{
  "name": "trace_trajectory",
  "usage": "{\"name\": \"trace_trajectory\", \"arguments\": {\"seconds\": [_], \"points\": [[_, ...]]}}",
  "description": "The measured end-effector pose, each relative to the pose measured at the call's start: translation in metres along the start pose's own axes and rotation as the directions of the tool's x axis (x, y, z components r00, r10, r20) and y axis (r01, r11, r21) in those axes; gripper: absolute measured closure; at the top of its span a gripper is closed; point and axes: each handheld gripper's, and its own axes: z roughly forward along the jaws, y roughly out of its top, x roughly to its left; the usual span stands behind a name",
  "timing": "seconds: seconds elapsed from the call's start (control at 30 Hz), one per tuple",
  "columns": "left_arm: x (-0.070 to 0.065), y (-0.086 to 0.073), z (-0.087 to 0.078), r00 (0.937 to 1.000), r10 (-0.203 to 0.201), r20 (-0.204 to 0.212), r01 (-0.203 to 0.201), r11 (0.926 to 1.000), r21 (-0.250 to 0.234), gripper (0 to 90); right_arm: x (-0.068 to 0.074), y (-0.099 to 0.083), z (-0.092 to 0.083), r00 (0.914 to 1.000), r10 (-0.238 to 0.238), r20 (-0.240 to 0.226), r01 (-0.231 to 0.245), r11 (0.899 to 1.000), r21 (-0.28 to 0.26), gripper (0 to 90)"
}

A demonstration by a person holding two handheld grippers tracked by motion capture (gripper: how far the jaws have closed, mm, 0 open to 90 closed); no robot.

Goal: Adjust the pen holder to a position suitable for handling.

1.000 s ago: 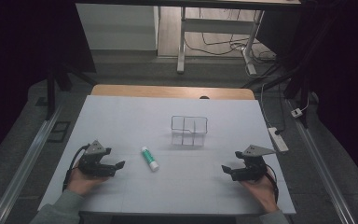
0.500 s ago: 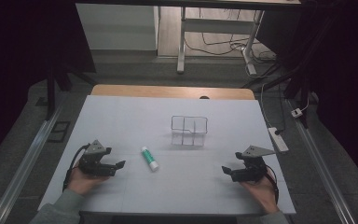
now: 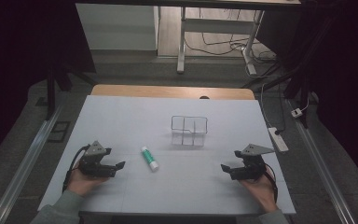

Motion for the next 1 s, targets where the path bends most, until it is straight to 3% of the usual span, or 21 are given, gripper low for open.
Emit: {"name": "trace_trajectory", "arguments": {"seconds": [0.37,1.0], "points": [[-0.001,0.000,0.002,1.0000,-0.001,-0.007,0.001,1.0000,0.006,17.0,-0.002,0.011,0.006,0.9998,0.013,-0.012,-0.013,1.000,-0.021,16.6],[-0.002,0.000,0.005,0.9999,0.005,-0.009,-0.005,0.9997,0.024,16.8,0.007,0.032,0.032,0.9996,0.023,-0.017,-0.023,1.000,0.014,29.6]]}}
